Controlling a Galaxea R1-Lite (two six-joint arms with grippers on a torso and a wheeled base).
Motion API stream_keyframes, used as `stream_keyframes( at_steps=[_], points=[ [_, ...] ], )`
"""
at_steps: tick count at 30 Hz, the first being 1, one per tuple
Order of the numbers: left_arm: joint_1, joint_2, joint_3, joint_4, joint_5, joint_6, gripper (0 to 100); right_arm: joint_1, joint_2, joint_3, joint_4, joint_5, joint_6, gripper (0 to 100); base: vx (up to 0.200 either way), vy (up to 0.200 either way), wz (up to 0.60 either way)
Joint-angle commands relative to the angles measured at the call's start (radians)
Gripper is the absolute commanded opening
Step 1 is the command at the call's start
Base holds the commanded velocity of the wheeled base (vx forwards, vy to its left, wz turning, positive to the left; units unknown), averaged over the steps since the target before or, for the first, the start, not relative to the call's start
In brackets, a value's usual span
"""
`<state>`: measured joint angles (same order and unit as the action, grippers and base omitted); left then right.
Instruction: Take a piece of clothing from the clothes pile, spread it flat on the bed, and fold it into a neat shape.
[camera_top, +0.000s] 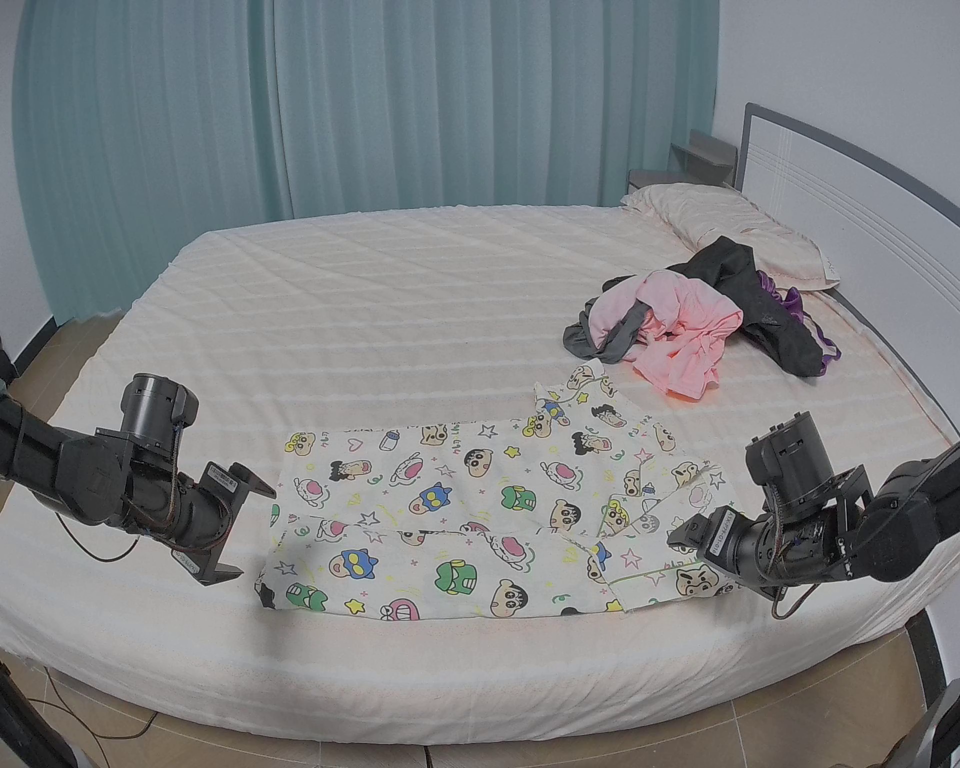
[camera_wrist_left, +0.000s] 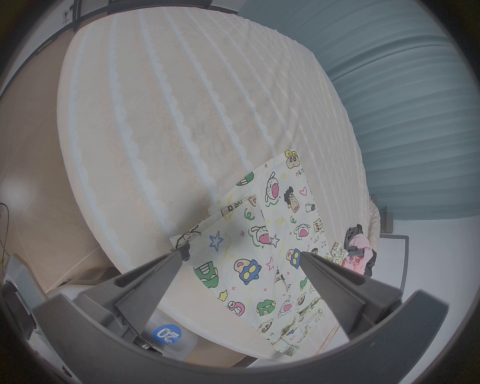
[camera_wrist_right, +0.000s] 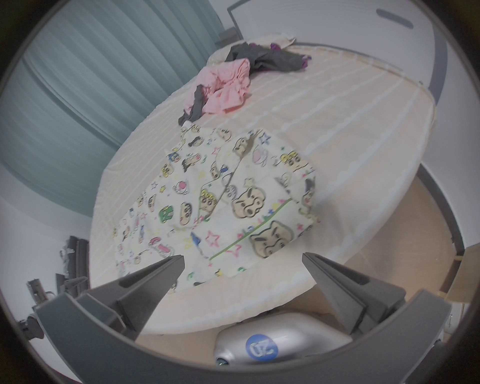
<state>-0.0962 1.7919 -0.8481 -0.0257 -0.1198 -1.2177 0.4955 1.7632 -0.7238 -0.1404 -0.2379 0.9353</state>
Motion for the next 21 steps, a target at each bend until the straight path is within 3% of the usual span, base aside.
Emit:
stream_keyframes(
  at_steps=[1,4,10,21],
  points=[
    [0.000,0.000,0.000,0.000,0.000,0.000,100,-0.055,0.071,-0.045,-0.013,0.109,0.007,100,0.000,0.000,0.00],
    [-0.004,0.000,0.000,0.000,-0.003,-0.006,100,-0.064,0.142,-0.074,-0.073,0.147,0.040,100,0.000,0.000,0.00],
    [-0.005,0.000,0.003,0.000,-0.040,-0.014,100,-0.081,0.279,-0.111,-0.215,0.149,0.048,100,0.000,0.000,0.00],
    [-0.005,-0.009,0.034,-0.005,-0.044,0.044,100,-0.124,0.337,-0.098,-0.237,0.149,0.045,100,0.000,0.000,0.00]
  ],
)
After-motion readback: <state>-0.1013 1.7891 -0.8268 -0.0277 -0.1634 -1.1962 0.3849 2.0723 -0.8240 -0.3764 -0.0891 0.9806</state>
